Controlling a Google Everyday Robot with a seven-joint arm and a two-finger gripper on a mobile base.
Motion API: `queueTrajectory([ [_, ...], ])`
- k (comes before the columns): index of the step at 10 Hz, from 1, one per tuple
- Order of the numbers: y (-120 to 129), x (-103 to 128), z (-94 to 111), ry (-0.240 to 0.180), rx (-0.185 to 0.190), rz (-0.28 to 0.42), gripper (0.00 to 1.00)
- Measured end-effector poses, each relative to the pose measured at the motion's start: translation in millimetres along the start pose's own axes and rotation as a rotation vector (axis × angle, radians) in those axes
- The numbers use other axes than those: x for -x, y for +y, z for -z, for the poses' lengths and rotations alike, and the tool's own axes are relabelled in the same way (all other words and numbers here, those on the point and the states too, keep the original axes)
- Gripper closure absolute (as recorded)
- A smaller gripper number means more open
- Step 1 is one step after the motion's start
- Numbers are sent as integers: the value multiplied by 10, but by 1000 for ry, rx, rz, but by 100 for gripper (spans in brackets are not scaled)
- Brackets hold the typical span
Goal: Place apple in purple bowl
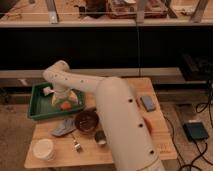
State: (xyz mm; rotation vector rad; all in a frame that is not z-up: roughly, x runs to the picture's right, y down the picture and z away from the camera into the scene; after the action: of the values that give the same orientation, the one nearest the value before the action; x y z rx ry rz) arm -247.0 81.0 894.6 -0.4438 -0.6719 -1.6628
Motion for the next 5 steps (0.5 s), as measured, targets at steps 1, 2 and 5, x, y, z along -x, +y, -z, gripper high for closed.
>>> queueTrajectory([
  [1, 19, 7, -64, -9, -1, -4, 20],
  [2, 42, 20, -126, -17, 0, -8, 20],
  [5, -9, 6, -261, -8, -8, -15, 46],
])
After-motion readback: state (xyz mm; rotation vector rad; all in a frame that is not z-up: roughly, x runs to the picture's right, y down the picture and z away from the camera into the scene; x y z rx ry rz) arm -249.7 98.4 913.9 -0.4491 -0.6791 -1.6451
